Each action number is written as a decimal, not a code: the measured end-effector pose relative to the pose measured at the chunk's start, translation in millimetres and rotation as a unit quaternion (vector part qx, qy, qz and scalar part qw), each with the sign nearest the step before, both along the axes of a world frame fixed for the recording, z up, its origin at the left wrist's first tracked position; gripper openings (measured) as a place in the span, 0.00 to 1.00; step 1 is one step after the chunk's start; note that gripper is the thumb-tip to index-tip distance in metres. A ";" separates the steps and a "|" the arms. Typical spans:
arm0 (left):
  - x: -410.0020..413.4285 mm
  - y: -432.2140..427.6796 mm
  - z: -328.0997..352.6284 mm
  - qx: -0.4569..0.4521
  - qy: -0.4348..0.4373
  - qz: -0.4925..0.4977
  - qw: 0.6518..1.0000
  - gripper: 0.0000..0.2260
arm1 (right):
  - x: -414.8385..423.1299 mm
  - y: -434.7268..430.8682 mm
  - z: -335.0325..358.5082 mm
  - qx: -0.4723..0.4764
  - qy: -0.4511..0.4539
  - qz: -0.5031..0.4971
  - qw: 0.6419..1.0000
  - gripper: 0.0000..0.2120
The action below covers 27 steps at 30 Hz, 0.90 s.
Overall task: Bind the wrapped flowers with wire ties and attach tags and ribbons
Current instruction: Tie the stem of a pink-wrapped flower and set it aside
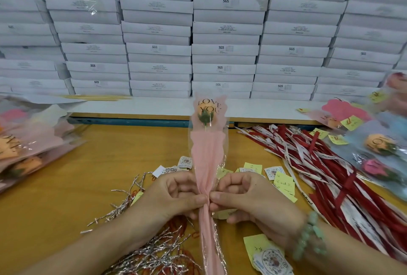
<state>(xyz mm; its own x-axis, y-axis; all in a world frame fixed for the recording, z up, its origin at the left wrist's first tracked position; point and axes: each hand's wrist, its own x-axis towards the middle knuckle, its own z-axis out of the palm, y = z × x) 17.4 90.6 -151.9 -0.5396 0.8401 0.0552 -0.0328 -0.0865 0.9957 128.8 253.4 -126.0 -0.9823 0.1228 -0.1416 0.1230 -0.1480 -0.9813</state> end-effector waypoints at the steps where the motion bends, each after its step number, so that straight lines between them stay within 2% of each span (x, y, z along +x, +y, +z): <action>1: 0.2 -0.1 -0.3 -0.004 0.002 0.003 1.000 0.14 | 0.3 0.3 0.5 0.006 0.002 -0.004 1.000 0.15; 3: 0.0 -0.1 -0.4 -0.005 -0.004 0.010 1.000 0.13 | 0.8 1.5 2.1 0.014 0.005 -0.007 1.000 0.13; 7: 0.5 0.7 1.5 0.010 -0.033 0.014 0.999 0.14 | 0.4 4.6 6.1 0.017 0.013 0.003 1.000 0.02; 9: 0.6 0.8 2.5 0.004 -0.025 0.009 1.000 0.15 | 0.4 5.3 6.5 0.022 0.012 0.010 1.000 0.02; 13: -0.8 1.1 1.3 -0.001 -0.023 0.016 1.000 0.20 | -0.7 6.2 5.6 0.000 0.012 0.026 1.000 0.07; 17: -1.4 2.4 1.7 0.015 -0.041 0.021 0.999 0.19 | -4.1 5.4 1.8 -0.074 -0.005 0.026 0.997 0.23; 18: -1.2 2.9 1.8 0.022 -0.047 0.017 0.999 0.21 | -4.6 5.0 0.7 -0.095 -0.010 0.026 0.995 0.24; 22: 0.8 4.6 4.7 0.045 -0.078 -0.001 0.996 0.25 | -5.2 6.0 -1.4 -0.169 -0.012 0.052 0.984 0.17; 25: 1.9 4.3 9.3 0.045 -0.087 -0.011 0.995 0.22 | -5.5 6.9 -0.9 -0.182 0.002 0.076 0.980 0.20; 27: 2.9 4.3 10.7 0.034 -0.107 -0.017 0.994 0.23 | -5.9 7.5 -1.3 -0.172 0.010 0.082 0.982 0.24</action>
